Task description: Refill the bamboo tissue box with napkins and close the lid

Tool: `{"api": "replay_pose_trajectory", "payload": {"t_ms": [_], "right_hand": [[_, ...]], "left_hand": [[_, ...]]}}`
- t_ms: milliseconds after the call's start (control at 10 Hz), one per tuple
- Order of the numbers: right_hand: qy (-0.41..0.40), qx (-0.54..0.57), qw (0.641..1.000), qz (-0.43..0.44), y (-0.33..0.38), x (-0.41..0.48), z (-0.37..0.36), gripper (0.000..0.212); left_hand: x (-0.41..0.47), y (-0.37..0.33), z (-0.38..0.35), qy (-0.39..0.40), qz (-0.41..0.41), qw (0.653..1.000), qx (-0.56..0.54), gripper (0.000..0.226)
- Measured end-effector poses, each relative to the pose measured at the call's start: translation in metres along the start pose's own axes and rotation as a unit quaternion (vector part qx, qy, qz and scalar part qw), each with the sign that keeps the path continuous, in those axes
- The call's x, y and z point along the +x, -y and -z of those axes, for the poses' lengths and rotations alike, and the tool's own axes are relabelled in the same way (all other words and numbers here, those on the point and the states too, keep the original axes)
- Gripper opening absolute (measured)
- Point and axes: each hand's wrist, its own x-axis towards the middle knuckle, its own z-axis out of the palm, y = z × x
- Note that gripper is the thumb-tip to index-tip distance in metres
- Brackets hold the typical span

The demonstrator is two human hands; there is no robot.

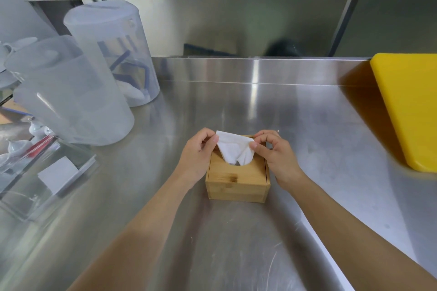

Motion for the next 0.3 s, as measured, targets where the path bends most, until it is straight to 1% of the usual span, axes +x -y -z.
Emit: {"api": "replay_pose_trajectory", "payload": {"t_ms": [100,200,300], "right_hand": [[-0.002,0.000,1.000,-0.001,-0.0009,0.0001,0.0000,0.023],[0.004,-0.003,1.000,0.000,0.0011,-0.0031,0.0000,0.018],[-0.008,0.023,1.000,-0.002,0.0042,-0.0028,0.0017,0.011]], "left_hand": [[0.0007,0.0002,0.0004,0.007,-0.003,1.000,0.006,0.019],[-0.0023,-0.0007,0.0007,0.024,0.008,1.000,-0.013,0.014],[-0.0011,-0.0035,0.0023,0.014,0.053,0.992,-0.112,0.013]]}}
